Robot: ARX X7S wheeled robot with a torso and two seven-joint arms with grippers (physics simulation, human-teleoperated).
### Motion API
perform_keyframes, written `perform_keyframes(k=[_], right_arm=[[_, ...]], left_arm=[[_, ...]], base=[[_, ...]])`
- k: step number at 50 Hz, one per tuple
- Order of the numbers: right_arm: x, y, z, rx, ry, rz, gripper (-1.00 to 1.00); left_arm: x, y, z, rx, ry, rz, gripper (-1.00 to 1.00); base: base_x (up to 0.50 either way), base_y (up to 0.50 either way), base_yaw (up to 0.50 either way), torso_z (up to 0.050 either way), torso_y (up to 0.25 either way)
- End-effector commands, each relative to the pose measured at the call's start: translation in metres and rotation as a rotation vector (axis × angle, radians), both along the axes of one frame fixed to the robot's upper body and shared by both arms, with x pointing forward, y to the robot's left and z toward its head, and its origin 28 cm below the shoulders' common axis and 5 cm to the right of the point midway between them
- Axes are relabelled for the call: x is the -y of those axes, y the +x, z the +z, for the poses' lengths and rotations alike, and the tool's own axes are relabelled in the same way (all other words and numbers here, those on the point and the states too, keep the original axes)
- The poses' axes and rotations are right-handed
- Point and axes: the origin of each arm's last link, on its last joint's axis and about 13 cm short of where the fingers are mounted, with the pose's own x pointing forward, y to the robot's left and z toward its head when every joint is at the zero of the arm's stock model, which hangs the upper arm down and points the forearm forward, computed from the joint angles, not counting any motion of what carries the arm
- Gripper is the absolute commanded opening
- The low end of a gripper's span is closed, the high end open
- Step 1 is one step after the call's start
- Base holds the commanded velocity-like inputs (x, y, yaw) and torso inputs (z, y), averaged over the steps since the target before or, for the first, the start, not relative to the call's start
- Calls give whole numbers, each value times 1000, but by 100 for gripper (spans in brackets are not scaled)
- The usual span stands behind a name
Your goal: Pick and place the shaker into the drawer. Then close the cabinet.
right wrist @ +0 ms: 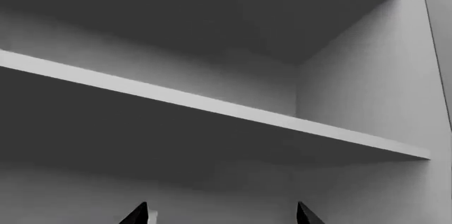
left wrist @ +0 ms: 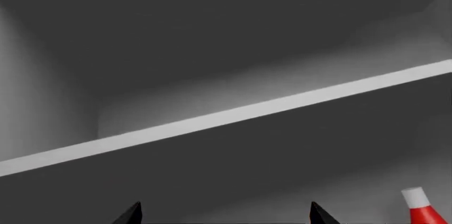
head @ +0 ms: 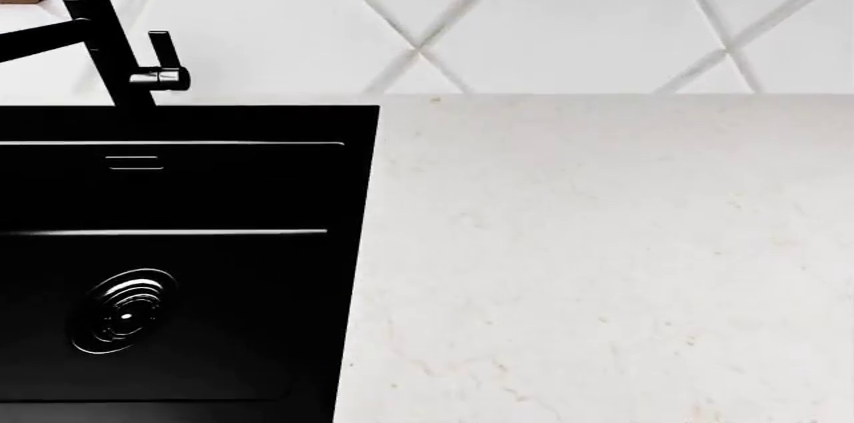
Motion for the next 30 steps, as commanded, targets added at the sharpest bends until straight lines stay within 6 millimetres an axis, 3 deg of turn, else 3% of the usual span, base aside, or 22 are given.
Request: perform_keyframes(k=[1,7,30], right_arm=[[-5,8,-17,-222,126,190,100],[-5,11,-28,-374,188,198,100],[0,11,-33,-453,186,168,100]], left_arm=[[0,0,0,-5,2,1,100],[1,0,-1,-13,6,4,100],[2,3,-1,-27,-1,0,100]], base=[[0,0,0,0,0],[0,0,0,0,0],[0,0,0,0,0]])
